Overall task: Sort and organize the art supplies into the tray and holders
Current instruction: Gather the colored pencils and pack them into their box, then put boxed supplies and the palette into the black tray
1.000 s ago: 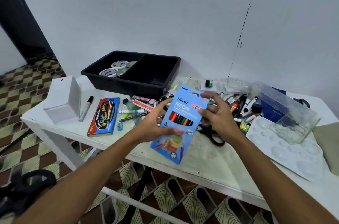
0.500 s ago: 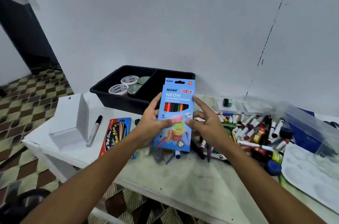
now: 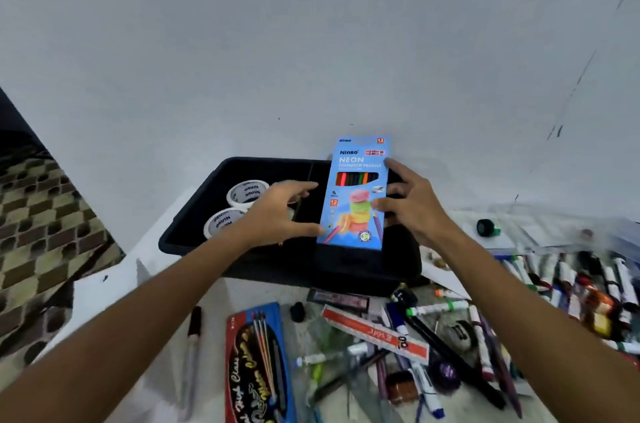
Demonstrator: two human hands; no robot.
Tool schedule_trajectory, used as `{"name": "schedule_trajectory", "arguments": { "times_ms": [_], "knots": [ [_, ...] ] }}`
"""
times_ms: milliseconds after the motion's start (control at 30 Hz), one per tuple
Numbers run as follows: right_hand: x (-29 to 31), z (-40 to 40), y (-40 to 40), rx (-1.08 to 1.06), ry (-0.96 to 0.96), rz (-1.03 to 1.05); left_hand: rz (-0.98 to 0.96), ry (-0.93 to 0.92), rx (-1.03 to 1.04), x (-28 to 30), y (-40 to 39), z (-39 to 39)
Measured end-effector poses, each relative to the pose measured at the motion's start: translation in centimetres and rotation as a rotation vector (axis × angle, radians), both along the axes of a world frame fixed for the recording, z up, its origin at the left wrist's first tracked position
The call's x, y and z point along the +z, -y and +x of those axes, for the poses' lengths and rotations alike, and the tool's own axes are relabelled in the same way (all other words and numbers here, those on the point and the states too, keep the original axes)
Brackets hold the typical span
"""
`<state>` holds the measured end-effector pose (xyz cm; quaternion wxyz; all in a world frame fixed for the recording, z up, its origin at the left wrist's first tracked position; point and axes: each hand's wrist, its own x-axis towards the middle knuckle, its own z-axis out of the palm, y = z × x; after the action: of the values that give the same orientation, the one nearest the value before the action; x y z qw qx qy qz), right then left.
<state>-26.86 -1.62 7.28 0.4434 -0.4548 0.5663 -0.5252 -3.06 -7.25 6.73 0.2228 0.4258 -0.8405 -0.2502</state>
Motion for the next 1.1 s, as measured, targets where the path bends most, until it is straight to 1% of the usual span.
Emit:
{"name": "schedule_trajectory", "arguments": {
  "times_ms": [67,133,200,333,467,567,633,733,867,1033,1100],
  "knots": [
    [-0.6,-0.2,1.9,-0.014,-0.099,0.057,-0.074,0.185,-0.102,-0.6,1.5,1.4],
    [-1.6,0.0,3.4,-0.012,-0.171,0.127,-0.072,0.334,-0.167,-1.2,2.7,2.3],
    [-2.8,0.6,4.2,0.014,-0.208,0.198,-0.065,0.445,-0.203,-1.9,3.5,2.8],
    [-5.1,1.9,5.4,0.087,-0.219,0.318,-0.093,0.485,-0.243,-2.6,4.4,3.3],
    [-6.4,2.9,5.9,0.128,-0.200,0.390,-0.149,0.508,-0.276,-2.8,4.7,3.3],
    [-7.0,3.3,6.5,0.167,-0.240,0.432,-0.162,0.522,-0.283,-2.9,4.8,3.3],
    [-7.2,3.4,6.9,0.203,-0.372,0.453,-0.167,0.529,-0.285,-2.9,4.8,3.3],
    [-7.2,3.5,7.3,0.269,-0.687,0.469,-0.173,0.532,-0.288,-2.9,4.7,3.3],
    [-7.1,4.0,7.3,0.336,-0.963,0.477,-0.208,0.577,-0.293,-2.7,4.6,3.4],
    [-6.3,4.6,6.8,0.365,-1.122,0.448,-0.209,0.707,-0.286,-1.9,4.6,2.9],
    [-5.6,4.2,6.0,0.362,-1.095,0.396,-0.198,0.776,-0.289,-1.2,4.6,2.3]
  ]
}}
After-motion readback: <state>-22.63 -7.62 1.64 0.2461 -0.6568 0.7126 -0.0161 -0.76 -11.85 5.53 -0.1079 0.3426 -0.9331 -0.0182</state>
